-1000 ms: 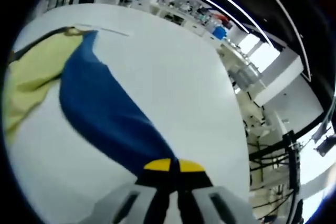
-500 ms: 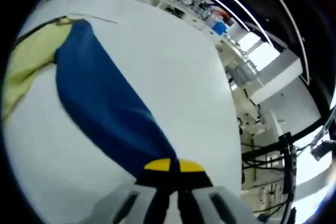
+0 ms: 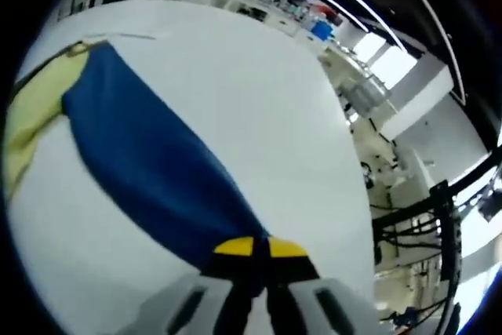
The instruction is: Fold the garment on the visible template until the final outline fits inside the template.
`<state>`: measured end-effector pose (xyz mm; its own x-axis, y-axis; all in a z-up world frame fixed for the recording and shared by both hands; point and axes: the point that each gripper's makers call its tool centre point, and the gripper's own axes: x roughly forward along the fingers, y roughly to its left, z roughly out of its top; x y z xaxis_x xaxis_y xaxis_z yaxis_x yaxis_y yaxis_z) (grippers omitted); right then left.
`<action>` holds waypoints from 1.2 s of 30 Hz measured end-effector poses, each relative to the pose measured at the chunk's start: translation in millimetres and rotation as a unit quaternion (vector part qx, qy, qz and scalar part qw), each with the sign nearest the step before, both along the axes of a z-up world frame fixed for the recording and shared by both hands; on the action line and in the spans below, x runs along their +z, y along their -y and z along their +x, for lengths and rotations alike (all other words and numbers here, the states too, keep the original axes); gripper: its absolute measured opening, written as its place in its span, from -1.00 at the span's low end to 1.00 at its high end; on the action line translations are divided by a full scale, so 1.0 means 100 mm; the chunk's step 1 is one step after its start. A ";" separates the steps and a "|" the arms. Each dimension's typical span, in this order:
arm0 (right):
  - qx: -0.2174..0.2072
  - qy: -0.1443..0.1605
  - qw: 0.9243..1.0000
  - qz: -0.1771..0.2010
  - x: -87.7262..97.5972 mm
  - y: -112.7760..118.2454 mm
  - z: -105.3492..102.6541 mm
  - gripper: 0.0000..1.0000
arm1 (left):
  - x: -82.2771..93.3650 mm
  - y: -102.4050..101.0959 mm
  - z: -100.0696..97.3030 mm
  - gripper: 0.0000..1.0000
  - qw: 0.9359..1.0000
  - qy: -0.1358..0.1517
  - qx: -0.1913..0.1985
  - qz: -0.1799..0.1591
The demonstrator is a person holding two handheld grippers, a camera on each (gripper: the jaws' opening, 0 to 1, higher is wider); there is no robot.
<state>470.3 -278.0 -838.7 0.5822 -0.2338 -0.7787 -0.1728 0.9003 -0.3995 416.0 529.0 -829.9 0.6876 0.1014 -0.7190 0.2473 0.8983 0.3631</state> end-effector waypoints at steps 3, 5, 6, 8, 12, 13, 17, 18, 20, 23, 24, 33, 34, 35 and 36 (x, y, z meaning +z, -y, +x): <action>-0.005 0.007 1.000 0.014 0.04 0.01 -0.03 -0.87 | 0.00 -0.02 0.00 -0.88 1.000 0.001 0.004 -0.002; -0.010 0.021 0.999 0.029 0.05 0.00 -0.01 -0.73 | 0.04 -0.04 0.00 -0.68 1.000 0.009 0.006 0.003; -0.012 0.026 0.999 0.040 0.05 -0.02 0.00 -0.61 | 0.06 -0.02 -0.02 -0.60 1.000 0.012 0.005 0.003; -0.019 0.033 0.998 0.057 0.10 -0.07 -0.05 -0.44 | 0.08 -0.04 -0.03 -0.48 1.000 0.022 0.014 -0.011; -0.005 0.065 0.993 0.103 0.24 -0.27 -0.06 -0.21 | 0.20 0.05 -0.07 -0.25 0.996 0.054 0.027 -0.073; -0.001 0.070 0.991 0.111 0.27 -0.31 -0.06 -0.13 | 0.23 0.07 -0.10 -0.18 0.995 0.058 0.023 -0.078; 0.022 0.079 0.987 0.137 0.38 -0.52 -0.14 0.21 | 0.28 0.16 -0.16 0.14 0.994 0.068 -0.003 -0.088; 0.030 0.076 0.986 0.143 0.39 -0.58 -0.17 0.27 | 0.34 0.21 -0.19 0.24 0.992 0.081 -0.006 -0.095; 0.035 0.073 0.984 0.156 0.37 -0.58 -0.14 0.36 | 0.37 0.28 -0.23 0.36 0.989 0.086 -0.010 -0.117; 0.051 0.075 0.980 0.177 0.41 -0.73 -0.22 0.51 | 0.39 0.40 -0.30 0.43 0.988 0.087 -0.023 -0.127; 0.055 0.074 0.979 0.184 0.42 -0.78 -0.25 0.55 | 0.43 0.50 -0.35 0.47 0.986 0.088 -0.032 -0.136; 0.106 0.064 0.959 0.256 0.46 -1.44 -0.52 0.79 | 0.51 1.04 -0.49 0.73 0.973 0.091 -0.084 -0.193; 0.112 0.063 0.957 0.260 0.46 -1.50 -0.55 0.78 | 0.51 1.11 -0.51 0.72 0.972 0.089 -0.090 -0.196; 0.121 0.061 0.954 0.267 0.46 -1.55 -0.55 0.78 | 0.52 1.25 -0.56 0.71 0.971 0.088 -0.100 -0.196; 0.128 0.058 0.953 0.268 0.46 -1.61 -0.60 0.78 | 0.52 1.32 -0.58 0.72 0.971 0.087 -0.104 -0.197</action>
<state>410.6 -116.7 -792.2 0.6567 0.3408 -0.6728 -0.3964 0.9149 0.0766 358.2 397.1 -777.5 0.7786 -0.3121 -0.5444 0.4040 0.9131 0.0543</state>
